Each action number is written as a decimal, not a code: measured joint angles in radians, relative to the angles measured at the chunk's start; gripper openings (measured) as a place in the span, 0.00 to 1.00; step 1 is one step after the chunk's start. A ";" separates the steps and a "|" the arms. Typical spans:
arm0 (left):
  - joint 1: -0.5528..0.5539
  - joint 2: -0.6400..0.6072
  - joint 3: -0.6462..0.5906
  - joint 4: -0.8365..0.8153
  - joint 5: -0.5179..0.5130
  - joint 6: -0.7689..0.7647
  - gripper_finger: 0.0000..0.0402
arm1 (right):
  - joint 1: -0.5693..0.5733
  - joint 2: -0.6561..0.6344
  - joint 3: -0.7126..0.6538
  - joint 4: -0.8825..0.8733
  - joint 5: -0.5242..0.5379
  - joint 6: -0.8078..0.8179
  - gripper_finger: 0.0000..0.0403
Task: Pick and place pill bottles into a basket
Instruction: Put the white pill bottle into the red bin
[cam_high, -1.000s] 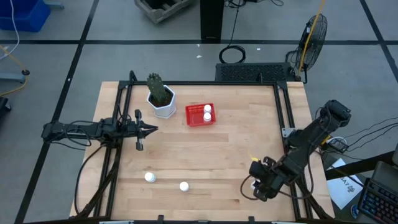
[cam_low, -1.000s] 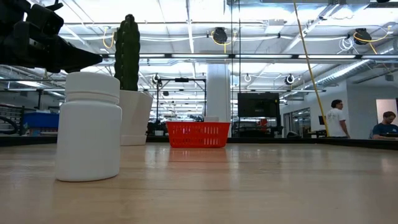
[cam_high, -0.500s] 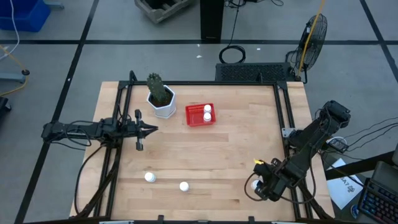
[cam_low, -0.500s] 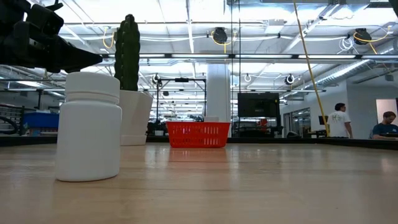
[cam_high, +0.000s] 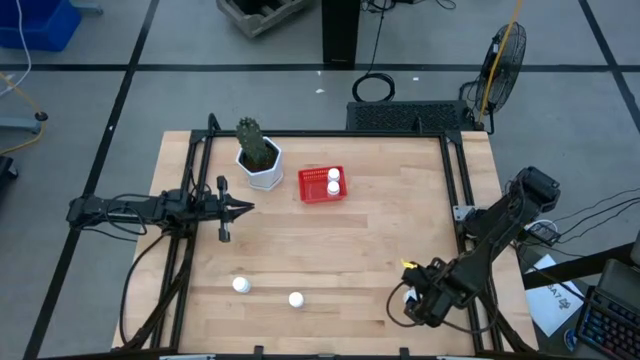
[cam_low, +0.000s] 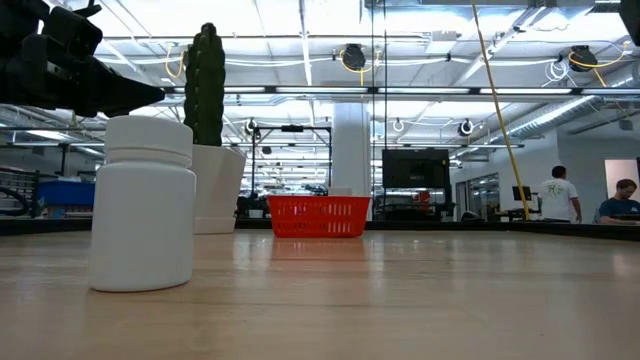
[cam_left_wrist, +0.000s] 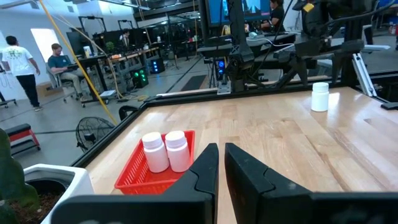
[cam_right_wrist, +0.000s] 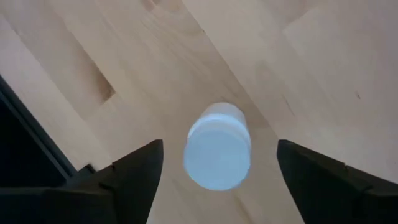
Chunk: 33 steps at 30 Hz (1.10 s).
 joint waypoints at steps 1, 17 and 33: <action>0.000 0.000 0.000 0.000 0.000 0.000 0.09 | 0.000 0.002 0.000 -0.001 0.000 0.001 0.75; 0.000 0.000 0.000 0.000 0.000 0.000 0.09 | 0.000 0.006 -0.023 0.008 -0.024 0.020 0.54; 0.000 0.000 0.000 0.000 0.000 0.000 0.09 | -0.108 0.014 -0.023 0.014 0.087 -0.164 0.37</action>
